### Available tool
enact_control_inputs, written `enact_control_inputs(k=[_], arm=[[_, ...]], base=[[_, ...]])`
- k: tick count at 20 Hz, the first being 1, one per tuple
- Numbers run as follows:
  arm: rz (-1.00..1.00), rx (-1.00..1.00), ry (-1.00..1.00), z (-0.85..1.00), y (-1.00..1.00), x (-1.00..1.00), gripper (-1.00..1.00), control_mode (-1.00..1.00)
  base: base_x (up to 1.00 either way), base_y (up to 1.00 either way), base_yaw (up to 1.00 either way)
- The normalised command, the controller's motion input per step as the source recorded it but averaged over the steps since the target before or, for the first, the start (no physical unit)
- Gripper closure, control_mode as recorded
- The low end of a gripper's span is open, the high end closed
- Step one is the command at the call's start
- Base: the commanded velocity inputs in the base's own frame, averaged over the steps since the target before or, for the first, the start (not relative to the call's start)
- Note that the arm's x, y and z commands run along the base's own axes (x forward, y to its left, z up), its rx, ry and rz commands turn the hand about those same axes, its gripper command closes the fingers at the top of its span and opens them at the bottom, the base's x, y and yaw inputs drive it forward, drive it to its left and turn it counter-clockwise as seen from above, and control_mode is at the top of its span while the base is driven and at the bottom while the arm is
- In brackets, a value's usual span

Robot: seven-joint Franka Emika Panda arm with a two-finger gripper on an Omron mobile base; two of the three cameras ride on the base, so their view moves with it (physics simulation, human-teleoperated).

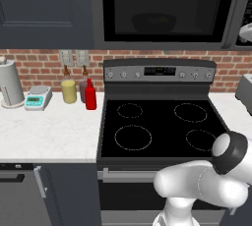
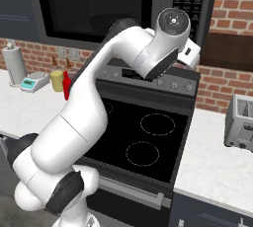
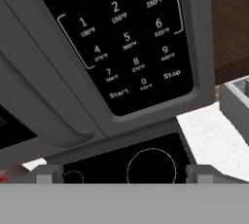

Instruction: Pick the lime from the sink and place it in the bowl. Then pick the bowl and place it in the microwave. Then close the microwave door and press the start button.

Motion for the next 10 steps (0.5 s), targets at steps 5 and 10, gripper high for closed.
enact_control_inputs(k=[5,10], arm=[[0.00,0.00,0.00,0.00,-0.21,0.26,-1.00,-1.00],[0.00,0.00,-0.03,0.00,-0.09,0.22,1.00,-1.00]], base=[[0.00,0.00,0.00],[0.00,0.00,0.00]])
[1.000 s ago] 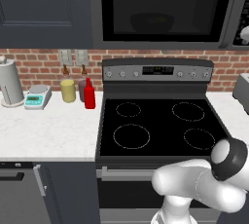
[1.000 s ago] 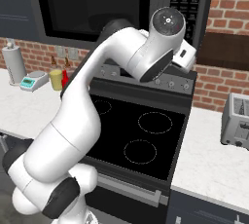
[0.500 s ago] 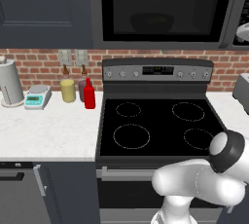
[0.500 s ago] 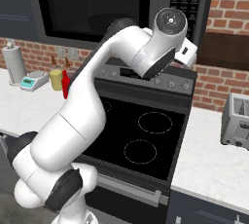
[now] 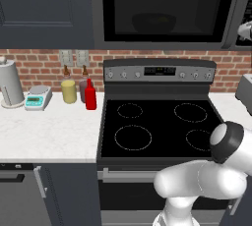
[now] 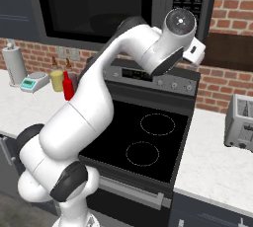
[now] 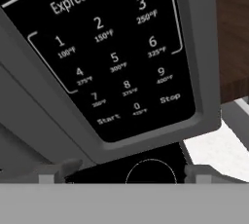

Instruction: Pick the lime from the sink and place it in the bowl. Then pick the bowl and place it in the microwave. Then close the microwave door and press the start button.

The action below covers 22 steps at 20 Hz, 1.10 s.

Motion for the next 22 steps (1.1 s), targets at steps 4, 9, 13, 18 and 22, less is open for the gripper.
enact_control_inputs(k=[4,9,13,18,22], arm=[[0.00,0.00,-0.06,0.00,-0.03,0.19,1.00,-1.00],[0.00,0.00,-0.08,0.00,-0.22,0.09,1.00,-1.00],[0.00,0.00,-0.08,0.00,-0.07,0.16,1.00,-1.00],[0.00,0.00,-0.11,0.00,-0.01,0.15,1.00,-1.00],[0.00,0.00,-0.12,0.00,0.00,0.18,1.00,-1.00]], base=[[0.00,0.00,0.00],[0.00,0.00,0.00],[0.00,0.00,0.00],[0.00,0.00,0.00],[0.00,0.00,0.00]])
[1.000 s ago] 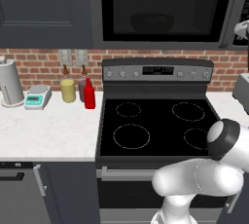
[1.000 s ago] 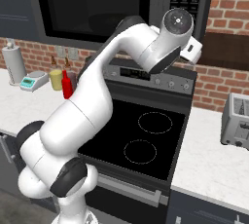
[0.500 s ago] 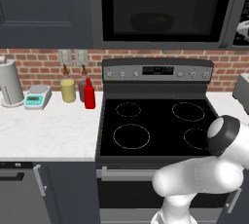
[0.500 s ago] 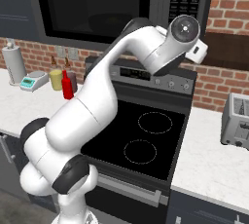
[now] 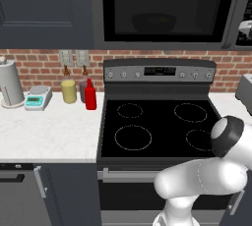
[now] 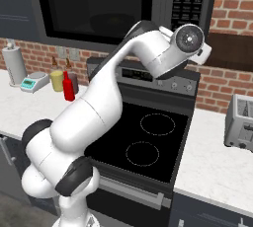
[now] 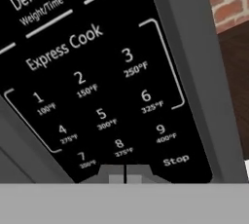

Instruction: Pick the lime from the sink and place it in the bowl. Then pick the bowl and place it in the microwave. Then close the microwave door and press the start button.

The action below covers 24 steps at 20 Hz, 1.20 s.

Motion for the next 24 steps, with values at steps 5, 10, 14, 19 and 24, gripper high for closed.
enact_control_inputs(k=[5,10,14,19,24], arm=[[0.00,0.00,-0.09,-0.02,0.00,0.01,1.00,-1.00],[0.00,-0.02,-0.11,-0.25,-0.01,-0.34,1.00,-1.00],[0.00,-0.04,-0.16,-0.05,0.07,-0.44,1.00,-1.00],[0.00,-0.04,-0.15,0.00,0.09,-0.06,1.00,-1.00],[0.00,-0.03,-0.05,0.00,0.13,0.18,1.00,-1.00]], base=[[0.00,0.00,0.00],[0.00,0.00,0.00],[0.00,0.00,0.00],[0.00,0.00,0.00],[0.00,0.00,0.00]])
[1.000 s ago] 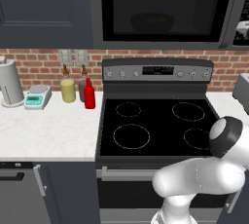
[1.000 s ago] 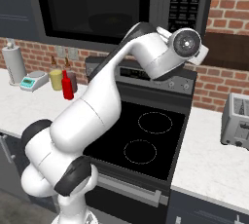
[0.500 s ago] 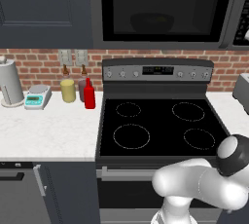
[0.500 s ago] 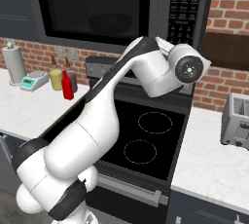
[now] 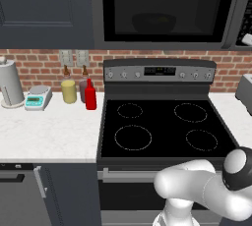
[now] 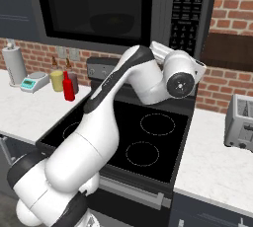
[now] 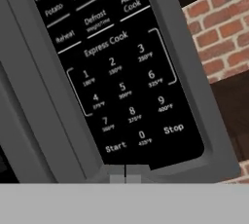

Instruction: Pick the lime from the sink and place it in the bowl. Then pick the bowl and place it in the microwave. Then close the microwave door and press the start button.

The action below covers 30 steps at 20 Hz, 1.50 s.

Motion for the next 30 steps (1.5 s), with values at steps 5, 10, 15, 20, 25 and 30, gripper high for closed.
enact_control_inputs(k=[5,10,15,20,25,30], arm=[[0.00,-0.02,0.00,-0.06,0.08,0.23,1.00,-1.00],[0.00,-0.01,0.00,0.00,0.02,0.10,1.00,-1.00],[0.00,0.00,-0.05,0.00,0.00,0.01,1.00,-1.00],[0.00,0.00,-0.04,0.00,0.00,0.00,1.00,-1.00],[0.00,0.00,-0.02,0.00,0.00,0.01,1.00,-1.00],[0.00,0.00,-0.02,0.01,0.00,0.00,1.00,-1.00]], base=[[0.00,0.00,0.00],[0.00,0.00,0.00],[0.00,0.00,0.00],[0.00,0.00,0.00],[0.00,0.00,0.00],[0.00,0.00,0.00]])
